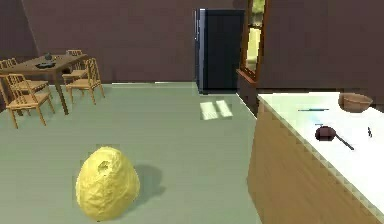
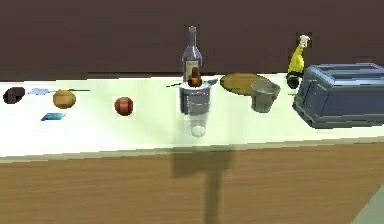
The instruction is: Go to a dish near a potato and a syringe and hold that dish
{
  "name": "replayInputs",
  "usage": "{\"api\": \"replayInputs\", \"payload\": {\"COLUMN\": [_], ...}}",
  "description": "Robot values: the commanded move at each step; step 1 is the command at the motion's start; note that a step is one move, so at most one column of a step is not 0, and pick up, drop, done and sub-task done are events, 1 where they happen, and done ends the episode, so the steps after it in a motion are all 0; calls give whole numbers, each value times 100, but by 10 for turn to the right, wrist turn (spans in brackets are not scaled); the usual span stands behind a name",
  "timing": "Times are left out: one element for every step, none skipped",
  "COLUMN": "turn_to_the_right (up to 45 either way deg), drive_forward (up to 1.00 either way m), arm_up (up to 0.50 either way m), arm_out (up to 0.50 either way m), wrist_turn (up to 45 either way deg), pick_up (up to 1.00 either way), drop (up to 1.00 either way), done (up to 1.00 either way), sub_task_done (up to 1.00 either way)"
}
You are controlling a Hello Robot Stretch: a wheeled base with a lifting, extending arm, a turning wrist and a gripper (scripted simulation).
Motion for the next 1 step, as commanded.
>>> {"api": "replayInputs", "payload": {"turn_to_the_right": [0], "drive_forward": [30], "arm_up": [0], "arm_out": [0], "wrist_turn": [0], "pick_up": [0], "drop": [0], "done": [0], "sub_task_done": [0]}}
